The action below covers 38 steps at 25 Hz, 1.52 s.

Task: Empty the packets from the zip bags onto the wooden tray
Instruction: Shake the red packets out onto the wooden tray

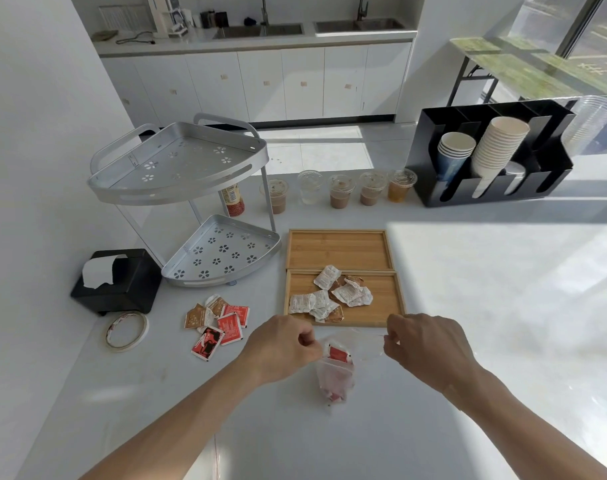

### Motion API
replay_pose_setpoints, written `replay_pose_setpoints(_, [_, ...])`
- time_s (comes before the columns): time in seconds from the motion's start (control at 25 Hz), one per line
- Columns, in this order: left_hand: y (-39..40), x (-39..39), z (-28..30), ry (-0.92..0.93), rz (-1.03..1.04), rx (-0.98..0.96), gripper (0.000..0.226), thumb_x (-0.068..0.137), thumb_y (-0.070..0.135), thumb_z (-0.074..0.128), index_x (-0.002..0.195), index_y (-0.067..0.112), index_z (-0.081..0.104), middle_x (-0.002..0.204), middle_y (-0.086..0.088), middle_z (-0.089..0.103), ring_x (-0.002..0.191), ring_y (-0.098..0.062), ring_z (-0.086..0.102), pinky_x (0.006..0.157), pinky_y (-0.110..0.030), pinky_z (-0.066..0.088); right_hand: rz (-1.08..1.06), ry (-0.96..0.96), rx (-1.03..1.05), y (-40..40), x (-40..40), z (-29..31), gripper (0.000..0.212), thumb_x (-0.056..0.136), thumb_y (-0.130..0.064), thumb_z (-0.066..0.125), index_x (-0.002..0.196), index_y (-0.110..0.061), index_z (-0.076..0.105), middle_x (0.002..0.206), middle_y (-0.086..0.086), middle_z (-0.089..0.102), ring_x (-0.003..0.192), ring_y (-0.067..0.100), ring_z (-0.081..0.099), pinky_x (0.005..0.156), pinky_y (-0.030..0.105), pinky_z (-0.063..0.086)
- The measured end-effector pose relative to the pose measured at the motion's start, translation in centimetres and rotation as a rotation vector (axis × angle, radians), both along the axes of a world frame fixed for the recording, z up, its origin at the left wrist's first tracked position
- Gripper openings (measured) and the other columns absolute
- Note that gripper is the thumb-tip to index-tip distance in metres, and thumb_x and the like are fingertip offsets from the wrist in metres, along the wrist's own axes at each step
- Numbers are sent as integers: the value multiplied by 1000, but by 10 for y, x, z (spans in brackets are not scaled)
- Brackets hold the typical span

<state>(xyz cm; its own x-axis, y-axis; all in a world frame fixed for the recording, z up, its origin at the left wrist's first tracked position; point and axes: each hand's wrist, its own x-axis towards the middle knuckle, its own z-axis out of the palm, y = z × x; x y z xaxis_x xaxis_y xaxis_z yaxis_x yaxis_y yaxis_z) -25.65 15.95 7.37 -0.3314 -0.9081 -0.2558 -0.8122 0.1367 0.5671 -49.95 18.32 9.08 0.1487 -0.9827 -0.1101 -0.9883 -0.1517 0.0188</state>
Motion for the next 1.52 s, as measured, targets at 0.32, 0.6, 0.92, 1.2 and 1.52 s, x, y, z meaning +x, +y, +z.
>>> replay_pose_setpoints(0.32, [24, -31, -7, 136, 43, 14, 32, 82, 33, 56, 52, 28, 47, 51, 10, 49, 52, -8, 44, 50, -24, 30, -357, -554, 265, -25, 63, -6, 49, 90, -41, 49, 64, -7, 73, 56, 1, 73, 53, 12, 67, 63, 27, 56])
replay_pose_setpoints(0.6, [31, 8, -34, 290, 117, 202, 32, 87, 42, 44, 68, 22, 61, 67, 4, 64, 63, -9, 56, 67, -34, 48, -279, -548, 147, -20, 64, -7, 28, 78, -31, 54, 61, -11, 65, 59, -3, 71, 59, 17, 67, 56, 32, 54])
replay_pose_setpoints(0.92, [-8, 43, -72, 138, 112, 270, 60, 83, 46, 69, 135, 35, 42, 115, 7, 57, 92, -10, 62, 79, -24, 48, -93, -498, 30, -27, 54, 34, 30, 83, -39, 53, 70, -14, 64, 67, -1, 70, 67, 21, 64, 64, 34, 53])
replay_pose_setpoints(1.2, [-44, 17, -71, 264, 177, 111, 4, 89, 25, 66, 88, 22, 70, 80, 10, 70, 77, -11, 65, 81, -34, 53, -81, -526, 17, -58, 32, 54, 27, 84, -38, 57, 68, -19, 67, 68, -4, 73, 67, 17, 65, 63, 33, 55])
replay_pose_setpoints(1.52, [-72, 14, -57, 407, 350, 55, 9, 95, 17, 58, 86, 20, 60, 86, 3, 66, 66, -8, 66, 60, -27, 50, -297, -745, 35, -106, -8, 42, 19, 83, -36, 67, 69, -25, 70, 64, -10, 73, 70, 16, 68, 67, 35, 56])
